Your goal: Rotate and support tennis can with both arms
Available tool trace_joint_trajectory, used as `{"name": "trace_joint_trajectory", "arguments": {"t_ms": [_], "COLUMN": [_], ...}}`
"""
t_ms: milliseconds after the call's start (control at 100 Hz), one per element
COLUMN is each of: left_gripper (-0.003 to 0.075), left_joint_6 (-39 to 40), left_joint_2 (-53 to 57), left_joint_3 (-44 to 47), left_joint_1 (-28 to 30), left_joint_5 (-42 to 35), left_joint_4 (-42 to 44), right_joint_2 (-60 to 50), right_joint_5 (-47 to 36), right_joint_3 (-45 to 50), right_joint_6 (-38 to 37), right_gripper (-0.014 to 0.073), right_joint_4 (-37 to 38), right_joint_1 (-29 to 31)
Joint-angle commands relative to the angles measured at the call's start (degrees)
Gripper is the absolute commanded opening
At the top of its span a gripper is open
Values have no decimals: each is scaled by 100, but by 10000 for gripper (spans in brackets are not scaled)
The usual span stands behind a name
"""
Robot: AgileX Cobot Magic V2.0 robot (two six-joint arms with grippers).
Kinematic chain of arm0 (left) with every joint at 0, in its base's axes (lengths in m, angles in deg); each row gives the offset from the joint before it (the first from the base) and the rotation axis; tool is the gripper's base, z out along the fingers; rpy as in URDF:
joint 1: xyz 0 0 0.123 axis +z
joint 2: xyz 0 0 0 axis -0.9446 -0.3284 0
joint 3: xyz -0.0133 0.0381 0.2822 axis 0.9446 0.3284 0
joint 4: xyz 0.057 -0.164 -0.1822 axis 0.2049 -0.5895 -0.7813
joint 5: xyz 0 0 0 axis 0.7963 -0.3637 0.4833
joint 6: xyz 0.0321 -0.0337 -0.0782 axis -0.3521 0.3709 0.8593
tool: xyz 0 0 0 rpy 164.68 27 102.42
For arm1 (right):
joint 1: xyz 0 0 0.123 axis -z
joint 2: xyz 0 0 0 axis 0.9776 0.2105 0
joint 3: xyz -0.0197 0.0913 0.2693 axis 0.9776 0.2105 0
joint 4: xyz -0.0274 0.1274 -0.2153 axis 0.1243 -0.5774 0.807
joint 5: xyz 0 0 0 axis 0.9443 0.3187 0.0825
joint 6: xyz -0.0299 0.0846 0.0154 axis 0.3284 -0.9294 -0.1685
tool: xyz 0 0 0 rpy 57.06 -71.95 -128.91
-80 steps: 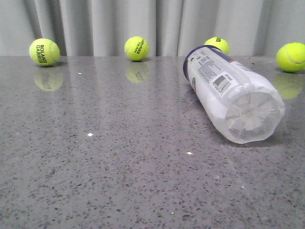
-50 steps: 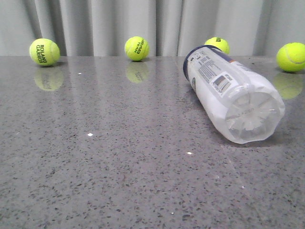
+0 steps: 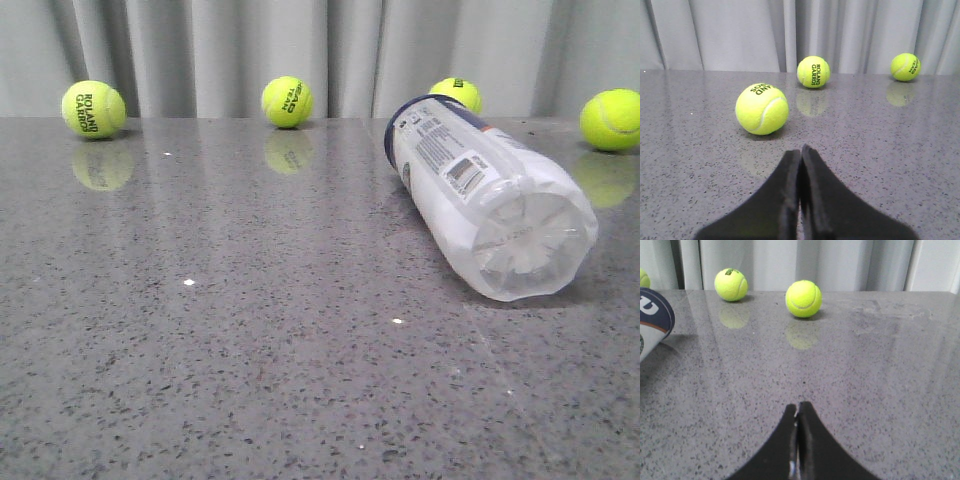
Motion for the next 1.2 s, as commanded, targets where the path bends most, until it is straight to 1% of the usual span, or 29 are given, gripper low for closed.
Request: {"name": "trace_joint_trajectory", "arguments": {"t_ms": [0, 170, 250, 350, 480, 560, 680, 940, 990, 1060, 1110, 1160, 1180, 1190], "left_gripper": [-20, -20, -20, -20, -20, -20, -20, -20, -20, -20, -20, -20, -20, -20], "left_joint_6": [52, 52, 52, 52, 52, 52, 52, 52, 52, 52, 52, 52, 52, 52], "left_joint_2": [188, 188, 188, 188, 188, 188, 188, 188, 188, 188, 188, 188, 188, 188], "left_joint_3": [255, 255, 255, 255, 255, 255, 255, 255, 255, 255, 255, 255, 255, 255], "left_joint_1": [3, 3, 3, 3, 3, 3, 3, 3, 3, 3, 3, 3, 3, 3], "left_joint_5": [-434, -434, -434, -434, -434, -434, -434, -434, -434, -434, -434, -434, -434, -434], "left_joint_4": [-40, -40, -40, -40, -40, -40, -40, -40, -40, -40, -40, -40, -40, -40], "right_joint_2": [-165, -160, -127, 22, 462, 885, 1578, 3105, 3361, 3686, 3886, 4058, 4123, 4161], "right_joint_5": [-687, -1005, -869, -319, 344, 925, 1578, 2550, 2698, 2842, 2917, 2968, 2974, 2973], "right_joint_3": [-101, -113, -207, -523, -1191, -1665, -2409, -3732, -3940, -4187, -4329, -4438, -4475, -4487], "right_joint_6": [60, 60, 60, 60, 55, 55, 61, 77, 77, 77, 77, 77, 77, 77], "right_gripper": [-67, -67, -67, -67, -67, -67, -67, -60, -37, 36, 117, 230, 262, 294], "right_joint_4": [90, 90, 85, 85, 81, 81, 81, 81, 81, 81, 81, 81, 81, 81], "right_joint_1": [7, 7, -7, -13, -13, -13, -13, -13, -13, -13, -13, -13, -13, -13]}}
